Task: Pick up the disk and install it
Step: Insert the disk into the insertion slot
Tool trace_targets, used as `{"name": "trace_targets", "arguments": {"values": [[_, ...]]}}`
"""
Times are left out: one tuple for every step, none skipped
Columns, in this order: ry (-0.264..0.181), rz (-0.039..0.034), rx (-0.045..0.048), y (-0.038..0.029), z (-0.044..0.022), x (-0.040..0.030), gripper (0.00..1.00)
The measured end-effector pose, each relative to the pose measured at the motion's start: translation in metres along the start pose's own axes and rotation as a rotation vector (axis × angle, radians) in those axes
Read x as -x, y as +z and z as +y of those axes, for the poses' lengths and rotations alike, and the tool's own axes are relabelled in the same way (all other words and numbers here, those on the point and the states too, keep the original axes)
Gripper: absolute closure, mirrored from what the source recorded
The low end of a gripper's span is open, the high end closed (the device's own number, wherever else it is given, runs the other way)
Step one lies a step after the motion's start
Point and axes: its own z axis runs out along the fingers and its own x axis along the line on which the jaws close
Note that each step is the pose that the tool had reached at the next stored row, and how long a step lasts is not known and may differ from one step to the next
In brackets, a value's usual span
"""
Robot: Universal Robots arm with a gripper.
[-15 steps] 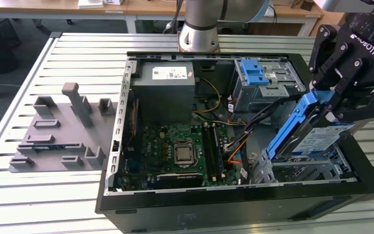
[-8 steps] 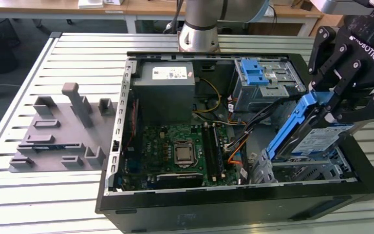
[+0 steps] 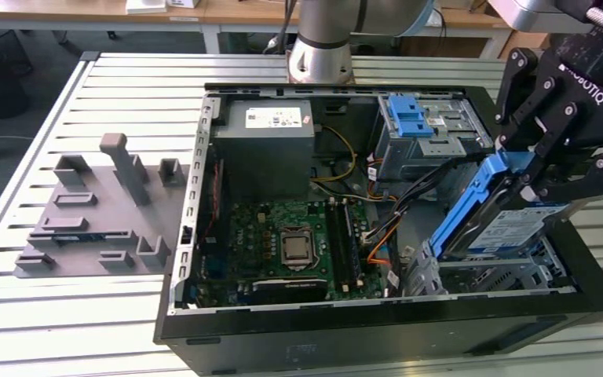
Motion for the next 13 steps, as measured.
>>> {"name": "trace_targets", "arguments": {"values": [[0.001,0.0001,0.0000,0.0005,0.0000,0.0000,0.64],[0.002,-0.0001,0.0000,0.0010,0.0000,0.0000,0.64],[0.003,0.0000,0.0000,0.0017,0.0000,-0.0001,0.64],[0.003,-0.0001,-0.0001,0.0023,0.0000,-0.0001,0.64],[0.003,0.0000,-0.0001,0.0029,0.0000,-0.0001,0.64],[0.003,-0.0001,-0.0001,0.0037,0.0000,-0.0001,0.64],[0.003,-0.0001,-0.0001,0.0044,0.0000,-0.0002,0.64],[0.004,0.0000,-0.0001,0.0053,-0.0001,-0.0002,0.64],[0.004,0.0001,-0.0001,0.0062,-0.0001,-0.0002,0.64],[0.004,-0.0001,-0.0001,0.0074,-0.0001,-0.0002,0.64],[0.004,-0.0001,-0.0001,0.0085,-0.0001,-0.0003,0.64],[0.004,-0.0001,-0.0001,0.0098,-0.0001,-0.0003,0.64],[0.004,-0.0002,-0.0001,0.0111,-0.0001,-0.0003,0.64]]}}
